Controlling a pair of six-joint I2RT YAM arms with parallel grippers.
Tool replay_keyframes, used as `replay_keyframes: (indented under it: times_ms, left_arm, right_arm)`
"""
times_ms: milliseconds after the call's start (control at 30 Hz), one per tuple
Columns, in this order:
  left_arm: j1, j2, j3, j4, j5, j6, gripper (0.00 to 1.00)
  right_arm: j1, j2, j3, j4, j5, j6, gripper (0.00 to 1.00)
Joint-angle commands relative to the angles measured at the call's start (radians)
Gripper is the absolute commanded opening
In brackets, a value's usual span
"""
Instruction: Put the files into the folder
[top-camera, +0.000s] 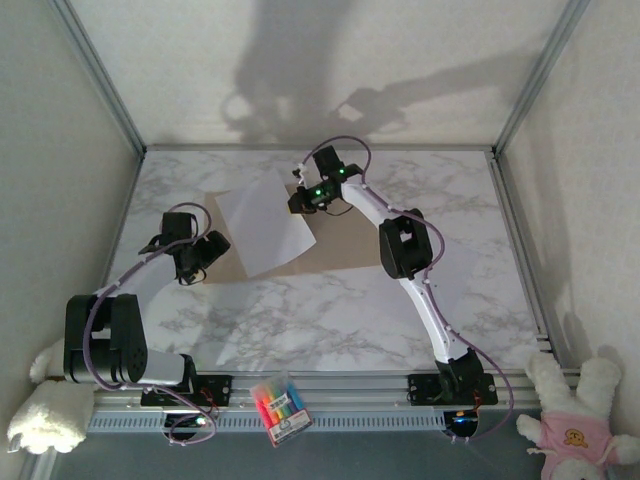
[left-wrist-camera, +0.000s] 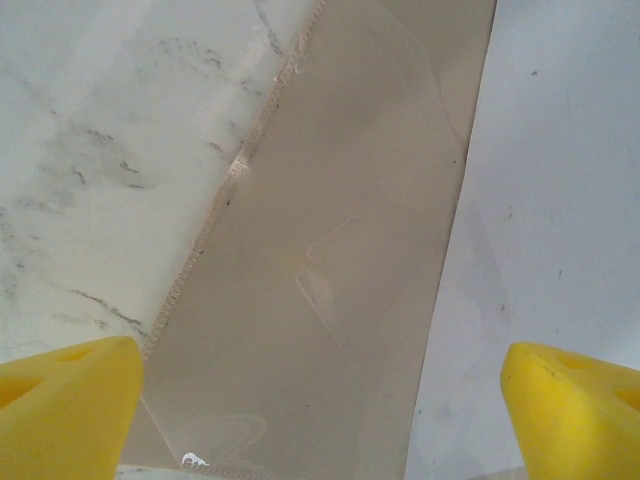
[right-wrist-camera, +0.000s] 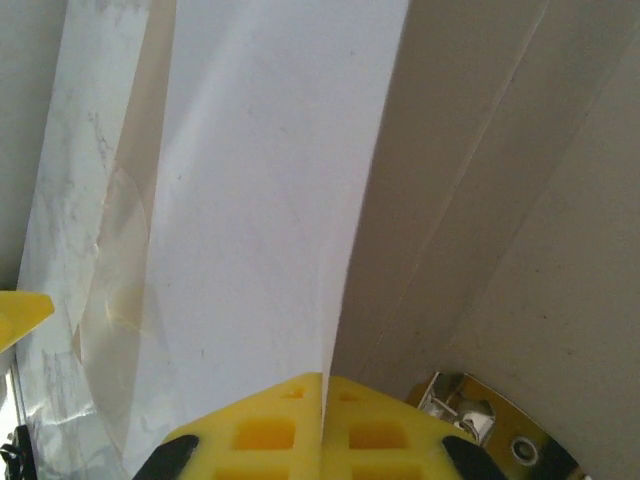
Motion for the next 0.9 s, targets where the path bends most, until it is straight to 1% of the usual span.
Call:
replay_keyframes:
  times_ms: [0,100,633,867]
  left_arm:
    - [0.009,-0.027,-0.015,-0.016,0.011,0.000,0.92]
    - [0.009,-0.025,-0.009,-0.022,0.008,0.000,0.93]
    - [0.009,-0.015,-0.014,-0.005,0.015,0.000,0.93]
    - [0.009,-0.012,-0.022,0.001,0.021,0.004,0.93]
  right_arm:
    - [0.001,-0.075,-0.017,0.048,0.016,0.018,0.01]
    - [0.000,-0.088,-0.034,0.067,0.009,0.039,0.01]
    - [0.020,-0.263,-0.363,0.315,0.061,0.164,0.01]
    - [0.041,-0.297,-0.450,0.395,0.072,0.212,0.01]
